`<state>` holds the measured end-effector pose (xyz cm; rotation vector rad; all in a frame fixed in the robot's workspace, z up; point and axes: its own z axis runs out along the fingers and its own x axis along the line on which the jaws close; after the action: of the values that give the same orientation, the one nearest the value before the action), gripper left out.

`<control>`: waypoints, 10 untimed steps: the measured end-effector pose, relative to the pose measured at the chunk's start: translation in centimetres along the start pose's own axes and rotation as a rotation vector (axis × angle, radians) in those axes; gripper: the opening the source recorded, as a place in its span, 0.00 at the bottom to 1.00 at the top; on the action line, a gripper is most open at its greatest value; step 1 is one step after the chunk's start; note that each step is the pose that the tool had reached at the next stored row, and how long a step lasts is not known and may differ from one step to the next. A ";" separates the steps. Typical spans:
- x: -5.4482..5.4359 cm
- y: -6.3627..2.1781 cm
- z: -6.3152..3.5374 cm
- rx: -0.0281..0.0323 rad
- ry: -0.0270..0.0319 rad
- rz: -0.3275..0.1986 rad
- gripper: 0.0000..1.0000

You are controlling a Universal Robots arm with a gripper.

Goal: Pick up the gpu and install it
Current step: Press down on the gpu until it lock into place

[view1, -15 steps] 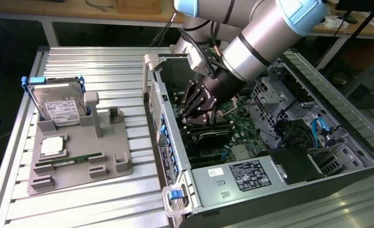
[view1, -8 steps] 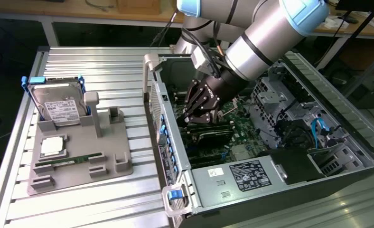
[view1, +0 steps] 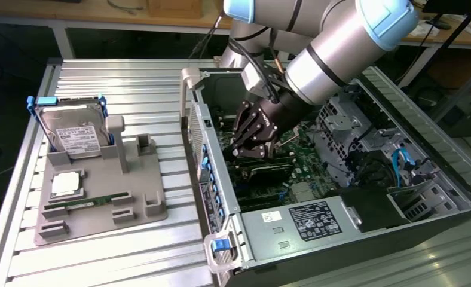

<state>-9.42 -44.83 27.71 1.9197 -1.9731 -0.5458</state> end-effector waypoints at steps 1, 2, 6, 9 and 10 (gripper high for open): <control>0.0 0.04 -0.08 -0.0001 0.0000 0.000 0.11; 0.0 0.10 -0.19 0.0000 -0.0001 0.000 0.11; 0.0 0.41 -0.76 0.0000 0.0019 0.001 0.11; 0.0 0.72 -1.29 -0.0015 0.0062 0.003 0.11; 0.0 0.79 -1.44 -0.0043 0.0066 0.004 0.11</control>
<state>-9.40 -44.84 29.35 1.9126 -1.9694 -0.5418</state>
